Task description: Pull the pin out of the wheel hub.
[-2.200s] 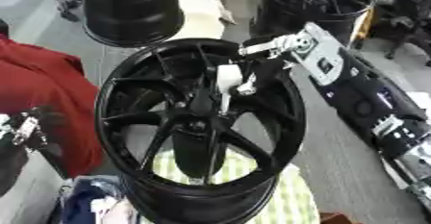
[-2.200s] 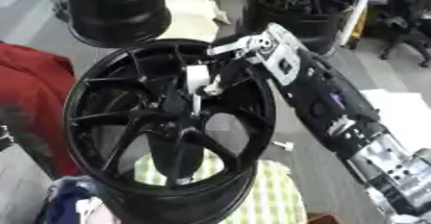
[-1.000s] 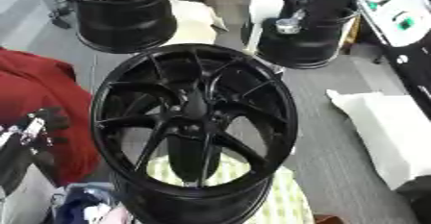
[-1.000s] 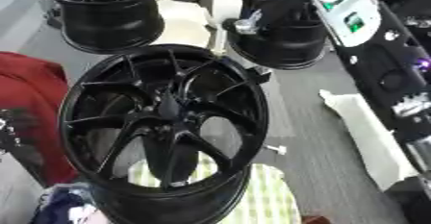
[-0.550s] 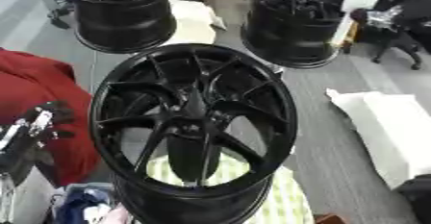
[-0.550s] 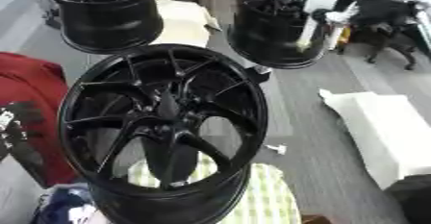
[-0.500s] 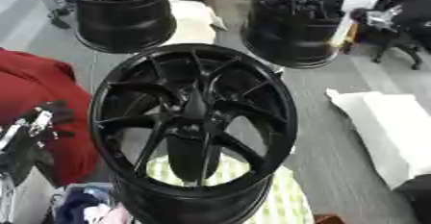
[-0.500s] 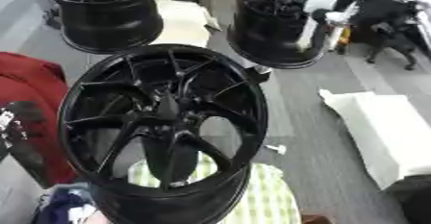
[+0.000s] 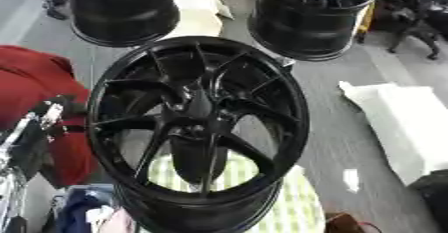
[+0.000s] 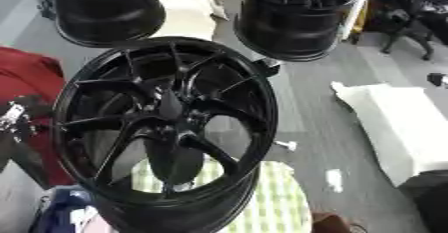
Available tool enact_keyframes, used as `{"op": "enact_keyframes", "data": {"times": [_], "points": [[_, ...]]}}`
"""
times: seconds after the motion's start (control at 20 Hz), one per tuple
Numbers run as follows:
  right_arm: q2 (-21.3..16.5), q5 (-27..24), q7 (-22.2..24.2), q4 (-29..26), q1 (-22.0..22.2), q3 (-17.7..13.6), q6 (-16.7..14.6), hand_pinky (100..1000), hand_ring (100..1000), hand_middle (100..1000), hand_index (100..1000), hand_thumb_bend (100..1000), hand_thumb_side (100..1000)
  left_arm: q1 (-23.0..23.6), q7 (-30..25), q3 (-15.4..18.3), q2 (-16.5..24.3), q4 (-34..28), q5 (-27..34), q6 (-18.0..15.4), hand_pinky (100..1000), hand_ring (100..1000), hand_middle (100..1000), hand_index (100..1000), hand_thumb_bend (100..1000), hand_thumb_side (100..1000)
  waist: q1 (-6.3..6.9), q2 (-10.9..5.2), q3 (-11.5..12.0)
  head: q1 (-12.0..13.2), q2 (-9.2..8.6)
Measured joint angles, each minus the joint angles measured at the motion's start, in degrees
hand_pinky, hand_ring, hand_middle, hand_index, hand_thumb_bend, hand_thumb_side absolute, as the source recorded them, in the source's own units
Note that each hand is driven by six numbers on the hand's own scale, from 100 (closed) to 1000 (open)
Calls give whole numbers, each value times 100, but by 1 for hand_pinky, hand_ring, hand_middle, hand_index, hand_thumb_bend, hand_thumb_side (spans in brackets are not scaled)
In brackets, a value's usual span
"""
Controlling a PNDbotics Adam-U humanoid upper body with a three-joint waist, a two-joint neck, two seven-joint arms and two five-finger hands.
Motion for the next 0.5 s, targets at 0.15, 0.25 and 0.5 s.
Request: {"op": "enact_keyframes", "data": {"times": [0.15,0.25,0.5], "points": [[335,-244,-264,-144,429,-431,-208,685,742,735,892,406,417,-33,0,-3,0,-3,0,-4,662,781,688,820,100,595,5,10,61,-40,0],[592,-429,-442,-379,708,-670,-379,662,698,679,860,353,384,-49,-9,-6,0,-9,0,-3,661,781,688,820,100,596,2,35,132,-88,0],[1343,-939,-964,-1161,1548,-618,-880,653,679,647,826,308,352,-81,-54,-53,0,-12,0,-2,660,777,684,818,100,594,-4,38,292,-273,0]]}}
